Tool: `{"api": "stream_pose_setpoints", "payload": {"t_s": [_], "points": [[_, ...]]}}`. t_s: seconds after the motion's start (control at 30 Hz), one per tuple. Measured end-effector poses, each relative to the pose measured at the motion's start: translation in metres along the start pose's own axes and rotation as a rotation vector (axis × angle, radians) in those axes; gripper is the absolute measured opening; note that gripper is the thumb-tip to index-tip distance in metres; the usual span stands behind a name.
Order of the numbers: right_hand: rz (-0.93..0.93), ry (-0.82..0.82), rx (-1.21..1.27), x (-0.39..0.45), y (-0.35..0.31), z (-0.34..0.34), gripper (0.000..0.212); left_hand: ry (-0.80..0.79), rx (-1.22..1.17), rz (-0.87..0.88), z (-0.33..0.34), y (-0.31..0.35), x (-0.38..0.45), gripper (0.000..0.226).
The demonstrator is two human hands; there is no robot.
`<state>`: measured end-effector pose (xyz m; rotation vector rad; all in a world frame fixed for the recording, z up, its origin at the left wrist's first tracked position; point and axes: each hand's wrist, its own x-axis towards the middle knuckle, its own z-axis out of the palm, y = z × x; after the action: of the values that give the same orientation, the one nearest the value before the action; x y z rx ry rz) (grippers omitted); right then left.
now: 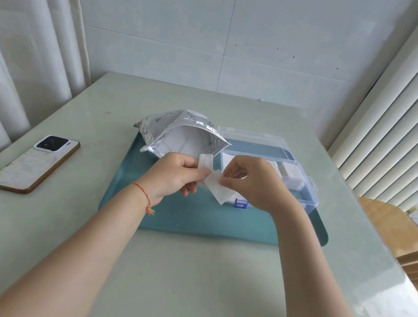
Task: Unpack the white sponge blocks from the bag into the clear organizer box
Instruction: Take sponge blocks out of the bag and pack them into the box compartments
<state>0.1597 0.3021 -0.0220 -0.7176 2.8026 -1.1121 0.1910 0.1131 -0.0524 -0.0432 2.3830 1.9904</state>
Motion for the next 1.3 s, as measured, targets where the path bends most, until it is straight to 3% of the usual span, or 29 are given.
{"api": "stream_pose_setpoints", "payload": {"t_s": [0.23,0.37,0.5,0.57,0.63,0.8,1.2,1.3], "points": [[-0.013,-0.006,0.010,0.000,-0.001,0.005,0.012,0.035,0.035,-0.003,0.001,0.000,0.000,0.022],[0.021,0.056,0.088,-0.001,0.003,0.000,0.014,0.153,-0.009,-0.019,-0.002,-0.002,0.003,0.036],[0.113,0.184,0.424,-0.001,0.008,-0.007,0.020,0.153,-0.118,-0.050,-0.001,0.000,0.002,0.019],[0.143,0.159,0.684,-0.002,0.005,-0.007,0.017,0.089,-0.230,-0.067,0.002,0.004,0.001,0.018],[0.160,0.139,0.787,-0.003,0.001,-0.002,0.011,0.038,-0.306,-0.078,0.006,0.008,-0.001,0.019],[0.197,0.173,0.730,-0.002,-0.007,0.009,0.010,-0.003,-0.298,-0.067,0.011,0.010,-0.005,0.020],[0.210,0.090,0.544,-0.002,-0.002,0.008,0.012,0.138,-0.276,0.005,0.011,0.006,-0.006,0.010],[0.179,0.094,0.499,-0.003,-0.002,0.007,0.004,0.029,-0.424,-0.027,0.012,0.010,-0.005,0.013]]}}
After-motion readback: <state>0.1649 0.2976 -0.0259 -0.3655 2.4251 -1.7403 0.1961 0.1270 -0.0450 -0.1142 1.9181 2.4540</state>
